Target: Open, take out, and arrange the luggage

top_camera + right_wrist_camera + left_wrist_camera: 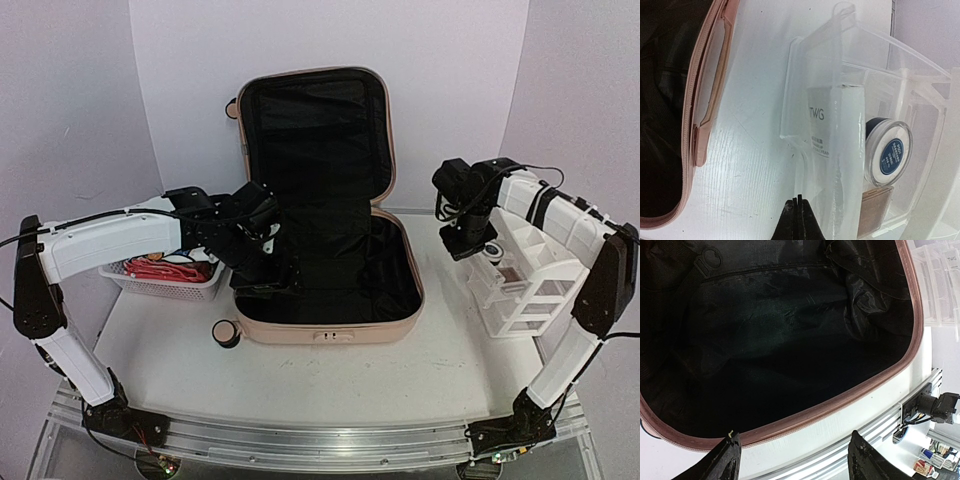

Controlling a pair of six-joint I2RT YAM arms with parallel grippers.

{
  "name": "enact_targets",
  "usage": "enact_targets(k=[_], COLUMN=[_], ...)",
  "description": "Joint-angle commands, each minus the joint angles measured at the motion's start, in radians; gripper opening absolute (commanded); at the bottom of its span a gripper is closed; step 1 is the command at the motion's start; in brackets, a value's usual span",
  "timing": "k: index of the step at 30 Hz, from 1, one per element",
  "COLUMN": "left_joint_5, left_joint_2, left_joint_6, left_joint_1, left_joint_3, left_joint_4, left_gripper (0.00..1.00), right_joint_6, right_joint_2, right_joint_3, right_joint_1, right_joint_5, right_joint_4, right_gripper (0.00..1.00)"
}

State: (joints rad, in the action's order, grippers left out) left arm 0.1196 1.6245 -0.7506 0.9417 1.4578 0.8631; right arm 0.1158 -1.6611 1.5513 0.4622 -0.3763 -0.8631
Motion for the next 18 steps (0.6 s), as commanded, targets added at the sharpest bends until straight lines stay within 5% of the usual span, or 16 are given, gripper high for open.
enact_targets(k=[1, 11, 18], left_joint_5=[-0.017, -0.023, -0.040], left_joint_2=[-0.046, -0.048, -0.061], left_joint_6=[-0.012, -0.015, -0.022], left_joint_1=[0.005, 0.011, 0.016], left_joint_3=[-0.011, -0.013, -0.021], left_joint_4=[-0.019, -0.018, -0.019], left_gripper=[0.74, 0.74, 0.74], right_joint_6=[-0.026, -0.007, 0.020], right_joint_2=[0.002, -0.105, -0.154], right_joint_3=[0.011, 0.156, 0.236], right_joint_1=[-0.098, -0.104, -0.102], right_joint_5=[-0.082, 0.093, 0.184], right_joint_4=[-0.088, -0.063, -0.070], right_gripper=[0.00, 0.00, 0.33])
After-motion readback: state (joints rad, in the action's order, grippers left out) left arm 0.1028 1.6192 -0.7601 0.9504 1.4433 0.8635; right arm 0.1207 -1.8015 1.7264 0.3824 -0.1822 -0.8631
